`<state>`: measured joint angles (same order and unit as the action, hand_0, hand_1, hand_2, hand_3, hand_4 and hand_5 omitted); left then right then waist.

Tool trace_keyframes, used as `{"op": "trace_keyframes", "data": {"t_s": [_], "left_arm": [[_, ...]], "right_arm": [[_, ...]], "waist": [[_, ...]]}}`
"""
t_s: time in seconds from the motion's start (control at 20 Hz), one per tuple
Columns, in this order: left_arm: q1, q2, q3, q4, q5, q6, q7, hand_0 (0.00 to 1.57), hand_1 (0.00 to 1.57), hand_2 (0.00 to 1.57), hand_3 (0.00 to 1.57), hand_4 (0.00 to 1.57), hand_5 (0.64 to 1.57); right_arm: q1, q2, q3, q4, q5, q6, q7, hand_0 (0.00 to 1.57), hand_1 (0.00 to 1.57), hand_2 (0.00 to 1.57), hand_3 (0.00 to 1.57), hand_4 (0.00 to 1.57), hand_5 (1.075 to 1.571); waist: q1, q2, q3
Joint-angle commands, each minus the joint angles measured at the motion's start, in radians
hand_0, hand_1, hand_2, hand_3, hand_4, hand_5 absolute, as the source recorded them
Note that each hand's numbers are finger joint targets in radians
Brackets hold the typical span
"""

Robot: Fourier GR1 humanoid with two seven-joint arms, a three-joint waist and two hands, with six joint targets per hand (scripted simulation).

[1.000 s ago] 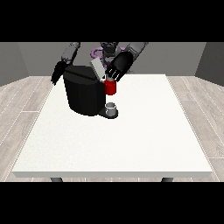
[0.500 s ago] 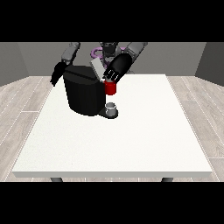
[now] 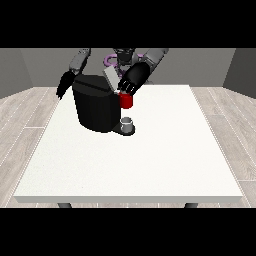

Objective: Insert the coffee pod into the coffee machine and close the lid

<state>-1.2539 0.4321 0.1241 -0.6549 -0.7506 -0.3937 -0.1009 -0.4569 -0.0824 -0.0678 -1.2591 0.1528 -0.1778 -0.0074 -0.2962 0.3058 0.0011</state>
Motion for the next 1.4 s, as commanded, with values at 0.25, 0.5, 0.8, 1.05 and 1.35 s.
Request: {"op": "trace_keyframes", "data": {"t_s": [0.25,0.5,0.8,1.05,1.35], "left_arm": [[-0.042,0.018,0.001,0.014,-0.033,0.055,0.004,1.27,1.27,1.27,1.18,0.17,1.571],[0.033,0.01,-0.066,0.009,-0.101,0.109,-0.053,1.21,1.21,1.22,1.09,0.0,1.571],[-0.021,0.06,-0.046,0.04,-0.101,0.066,-0.072,1.1,1.1,1.13,0.99,0.0,1.571],[-0.036,0.009,-0.021,0.024,-0.086,0.136,-0.061,1.14,1.14,1.14,0.96,0.0,1.571],[-0.045,0.048,0.005,0.039,-0.08,0.149,-0.101,1.24,1.24,1.2,0.97,0.0,1.571]], "right_arm": [[-0.034,0.015,0.031,-0.02,0.03,-0.019,0.044,0.0,0.0,0.0,0.0,0.0,1.571],[0.006,0.023,0.024,-0.026,0.023,-0.028,0.012,0.0,0.0,0.0,0.0,0.15,1.571],[-0.034,0.005,0.016,-0.024,0.026,-0.026,0.034,0.0,0.0,0.0,0.0,0.0,1.571],[-0.05,0.021,0.016,-0.006,0.036,-0.051,0.032,0.0,0.0,0.0,0.0,0.0,1.571],[-0.059,0.004,0.012,-0.032,0.013,-0.014,0.025,0.0,0.0,0.0,0.0,0.08,1.571]], "waist": [[-0.021,0.01,-0.001],[-0.021,0.02,-0.0012],[-0.02,0.043,-0.001],[-0.013,0.065,-0.0009],[-0.041,0.078,-0.0009]]}}
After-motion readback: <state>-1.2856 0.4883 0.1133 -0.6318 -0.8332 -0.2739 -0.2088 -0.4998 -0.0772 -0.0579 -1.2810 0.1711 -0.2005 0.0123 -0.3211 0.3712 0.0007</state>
